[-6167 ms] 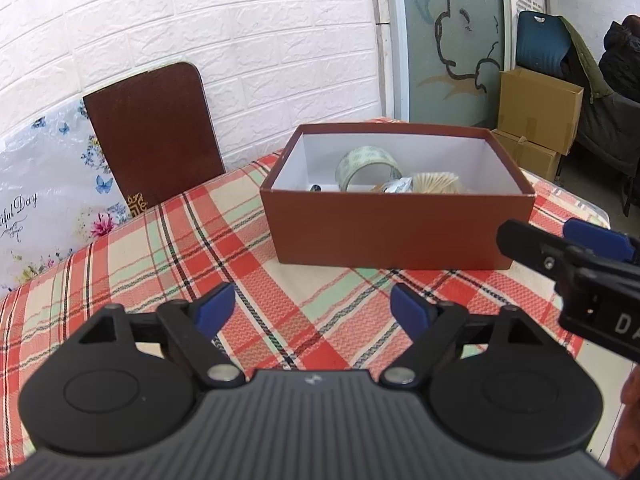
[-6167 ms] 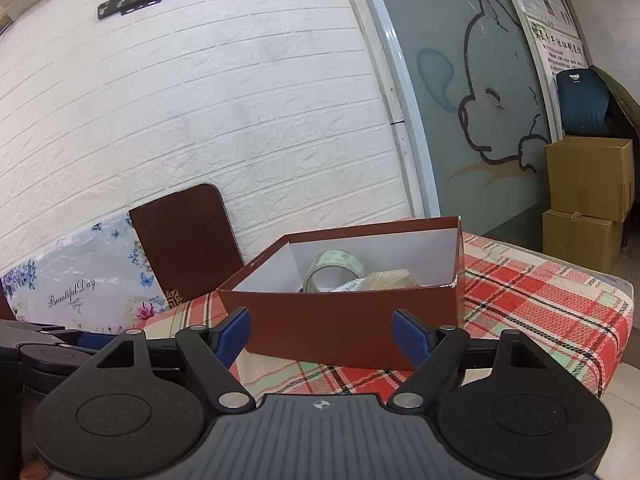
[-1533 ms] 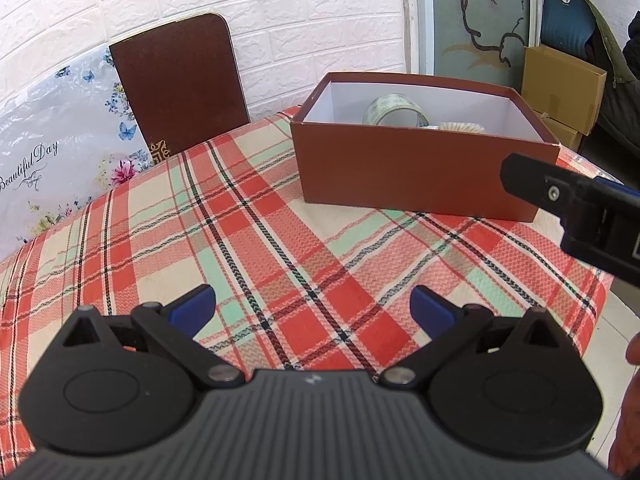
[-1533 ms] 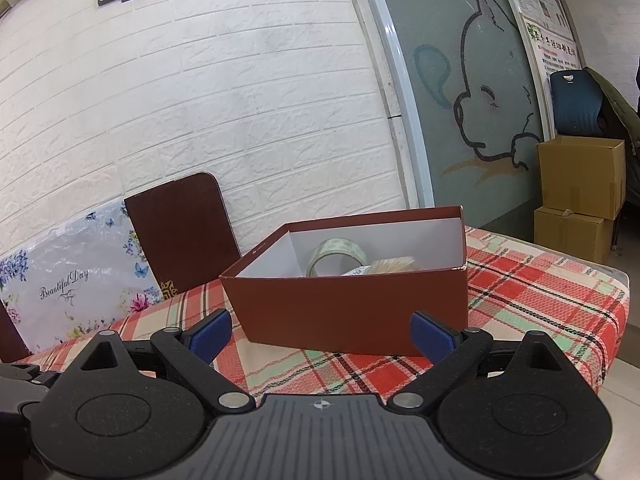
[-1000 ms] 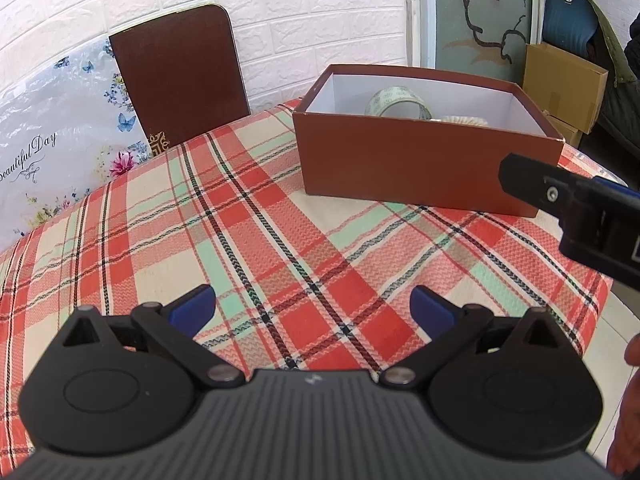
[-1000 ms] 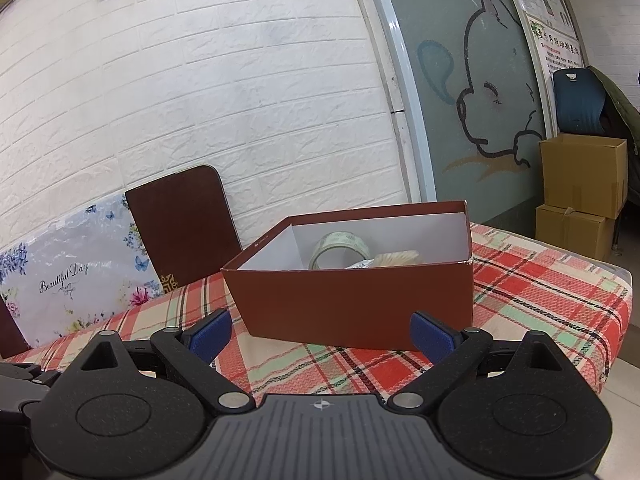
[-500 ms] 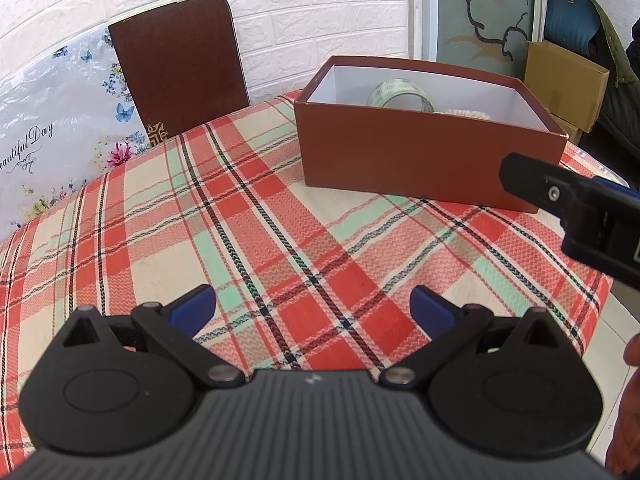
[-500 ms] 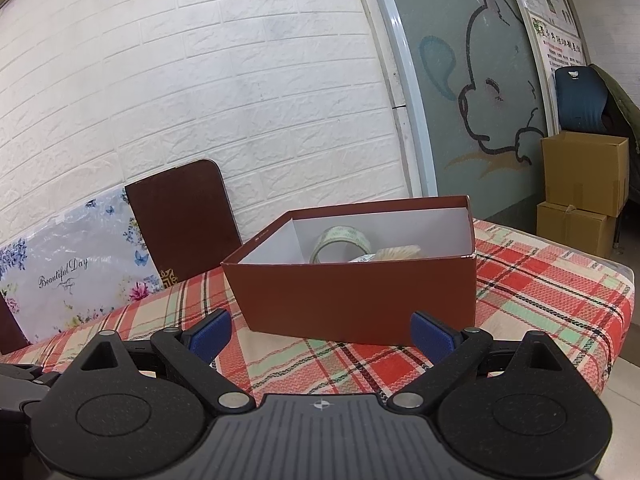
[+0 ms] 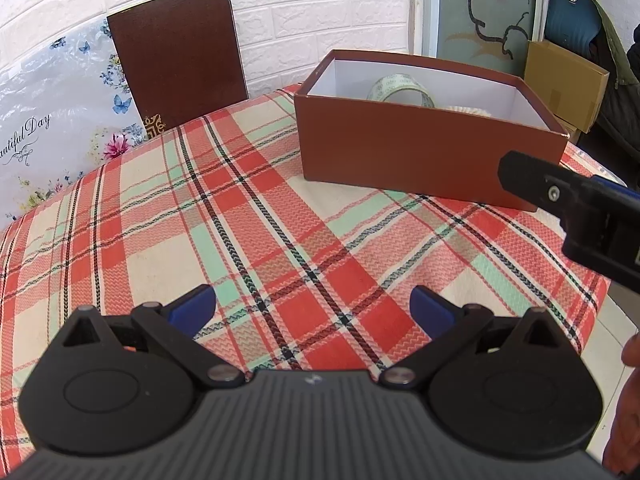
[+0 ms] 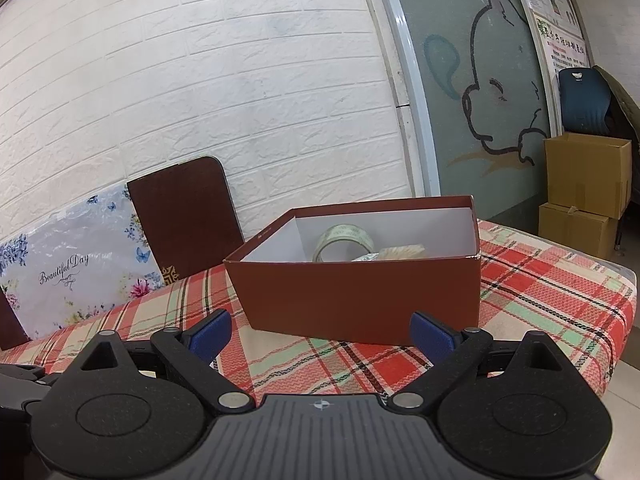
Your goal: Organize objects
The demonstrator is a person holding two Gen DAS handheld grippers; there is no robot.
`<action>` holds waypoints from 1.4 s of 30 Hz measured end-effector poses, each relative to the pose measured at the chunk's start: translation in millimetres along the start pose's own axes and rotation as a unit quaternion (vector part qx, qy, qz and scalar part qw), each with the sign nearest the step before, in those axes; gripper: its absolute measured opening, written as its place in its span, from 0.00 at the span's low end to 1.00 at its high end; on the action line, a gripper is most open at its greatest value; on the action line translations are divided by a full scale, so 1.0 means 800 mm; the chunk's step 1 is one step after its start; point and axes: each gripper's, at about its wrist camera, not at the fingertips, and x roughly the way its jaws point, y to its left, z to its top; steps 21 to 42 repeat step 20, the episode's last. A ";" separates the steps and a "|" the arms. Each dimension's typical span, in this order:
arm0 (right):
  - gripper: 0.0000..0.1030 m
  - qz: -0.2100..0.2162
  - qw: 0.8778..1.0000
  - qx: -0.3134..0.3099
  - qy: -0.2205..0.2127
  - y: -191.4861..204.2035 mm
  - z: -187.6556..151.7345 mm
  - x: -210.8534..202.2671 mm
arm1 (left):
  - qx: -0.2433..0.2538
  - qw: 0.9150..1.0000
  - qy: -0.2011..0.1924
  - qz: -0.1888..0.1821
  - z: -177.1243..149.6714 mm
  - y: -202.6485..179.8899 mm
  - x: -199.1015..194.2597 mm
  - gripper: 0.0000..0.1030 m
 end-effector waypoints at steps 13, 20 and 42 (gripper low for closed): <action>0.93 0.000 1.000 0.002 0.006 0.002 -0.004 0.004 | -0.011 1.000 0.005 -0.011 -0.001 0.006 0.006 1.00; 0.93 0.000 1.000 0.001 0.013 0.001 -0.009 0.008 | -0.025 1.000 -0.007 -0.006 -0.001 0.017 0.007 1.00; 0.93 0.000 1.000 0.001 0.013 0.001 -0.009 0.008 | -0.025 1.000 -0.007 -0.006 -0.001 0.017 0.007 1.00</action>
